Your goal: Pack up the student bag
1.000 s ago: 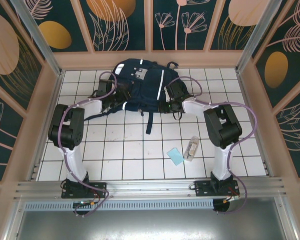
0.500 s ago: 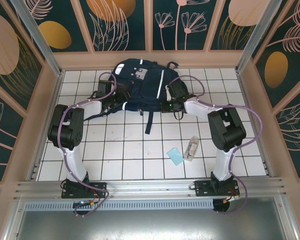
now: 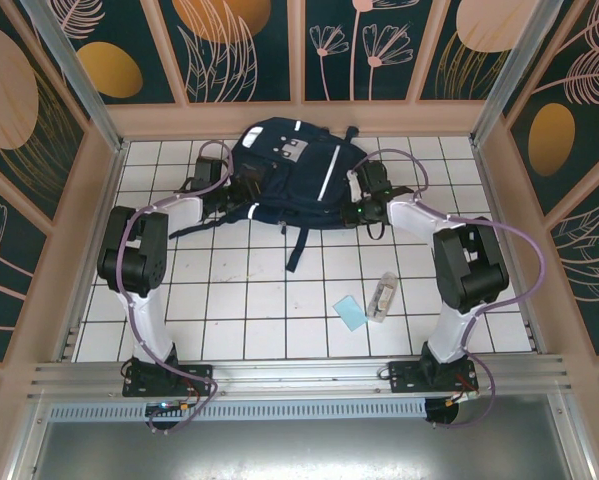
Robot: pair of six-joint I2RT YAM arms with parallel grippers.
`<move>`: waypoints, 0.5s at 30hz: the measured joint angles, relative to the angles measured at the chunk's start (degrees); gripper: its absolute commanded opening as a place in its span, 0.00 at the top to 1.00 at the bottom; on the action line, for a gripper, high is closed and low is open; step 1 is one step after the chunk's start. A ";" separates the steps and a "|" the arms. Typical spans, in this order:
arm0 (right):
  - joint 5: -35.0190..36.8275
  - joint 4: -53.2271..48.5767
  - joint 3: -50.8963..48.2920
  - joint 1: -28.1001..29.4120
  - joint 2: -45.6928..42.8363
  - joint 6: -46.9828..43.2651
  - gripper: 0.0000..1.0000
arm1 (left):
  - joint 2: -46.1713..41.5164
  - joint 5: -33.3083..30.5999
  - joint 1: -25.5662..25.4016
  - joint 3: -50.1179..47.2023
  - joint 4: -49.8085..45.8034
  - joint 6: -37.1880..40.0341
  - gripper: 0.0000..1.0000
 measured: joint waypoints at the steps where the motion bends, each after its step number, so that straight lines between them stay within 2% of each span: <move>1: -1.20 -0.74 -0.02 0.83 -0.46 0.31 1.00 | 0.68 0.02 0.31 0.94 -0.28 0.00 0.43; 9: -14.16 1.38 -0.09 12.24 -1.90 8.48 1.00 | 6.80 -0.37 2.93 9.05 0.35 -0.04 0.42; 10: -15.43 1.97 -0.09 13.27 -1.81 9.42 1.00 | 7.28 -0.68 2.99 10.10 -0.22 0.09 0.38; 11: -16.52 2.69 0.04 14.10 -1.51 10.45 1.00 | 7.41 -1.16 2.97 10.80 -0.90 0.42 0.26; 12: -17.59 3.15 0.48 14.67 -0.90 11.26 1.00 | 7.26 -1.90 2.86 11.28 -1.62 0.66 0.02; 15: -20.31 4.98 1.79 15.08 1.92 13.33 1.00 | 4.57 -3.45 2.54 10.21 -2.97 0.37 0.01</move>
